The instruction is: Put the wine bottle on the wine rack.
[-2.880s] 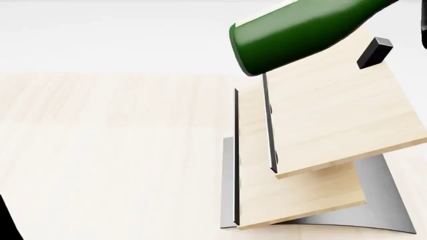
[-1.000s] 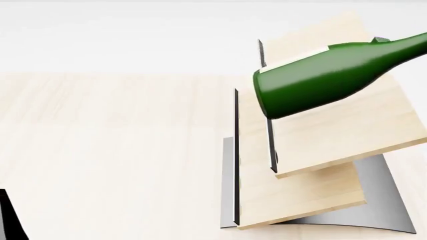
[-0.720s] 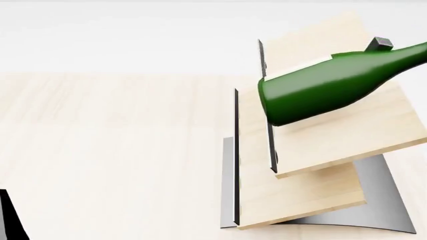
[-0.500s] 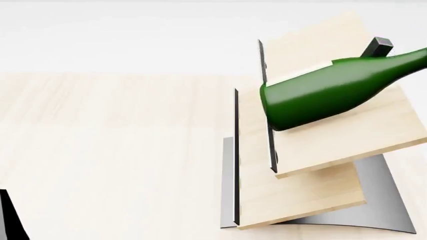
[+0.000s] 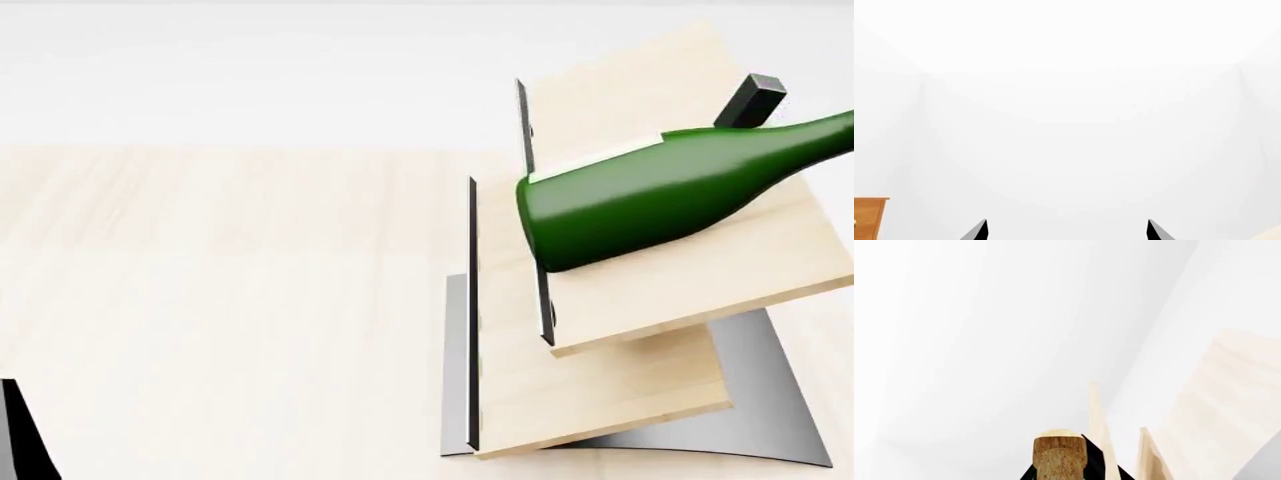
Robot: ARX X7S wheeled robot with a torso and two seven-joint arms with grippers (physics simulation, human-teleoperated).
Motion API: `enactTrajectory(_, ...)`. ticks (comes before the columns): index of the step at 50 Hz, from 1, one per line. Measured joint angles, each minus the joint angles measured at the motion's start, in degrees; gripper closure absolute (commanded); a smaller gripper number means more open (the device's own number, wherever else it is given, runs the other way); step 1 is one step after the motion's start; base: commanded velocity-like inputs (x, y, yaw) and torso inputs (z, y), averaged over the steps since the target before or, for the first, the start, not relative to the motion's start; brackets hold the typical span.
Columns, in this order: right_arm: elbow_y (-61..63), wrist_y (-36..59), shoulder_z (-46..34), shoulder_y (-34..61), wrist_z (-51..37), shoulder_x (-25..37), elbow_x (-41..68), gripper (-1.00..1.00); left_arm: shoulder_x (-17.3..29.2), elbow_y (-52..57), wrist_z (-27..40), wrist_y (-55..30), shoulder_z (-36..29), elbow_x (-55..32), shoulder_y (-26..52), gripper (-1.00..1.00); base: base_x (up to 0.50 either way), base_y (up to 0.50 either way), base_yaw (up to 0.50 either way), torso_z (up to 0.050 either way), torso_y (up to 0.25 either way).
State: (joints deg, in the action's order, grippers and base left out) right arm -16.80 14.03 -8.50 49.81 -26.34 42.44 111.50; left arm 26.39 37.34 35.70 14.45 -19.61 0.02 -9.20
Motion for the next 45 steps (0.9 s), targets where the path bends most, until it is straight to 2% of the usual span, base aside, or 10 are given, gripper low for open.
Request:
enactTrajectory(30,-1.5,0.2,0.3,-0.5,3.2,-0.2,0.0,1.00,0.2,-0.1,0.3,0.0,-0.2,-0.1,0.2,-1.00,0.00,0.00,0.00,0.000,0.000)
enactTrajectory(31,-1.4,0.2,0.3,-0.5,3.2,-0.2,-0.1,-1.00,0.2,-0.1,0.3,0.0,-0.2,-0.1,0.2,-1.00,0.00,0.00,0.00,0.000,0.000)
enactTrajectory(45,-0.9,0.1,0.7,-1.1,3.4,0.1,-1.4,-1.00,0.3,-0.1,0.4,0.1,-0.3,-0.1,0.1,-1.00,0.00,0.00,0.00,0.000,0.000)
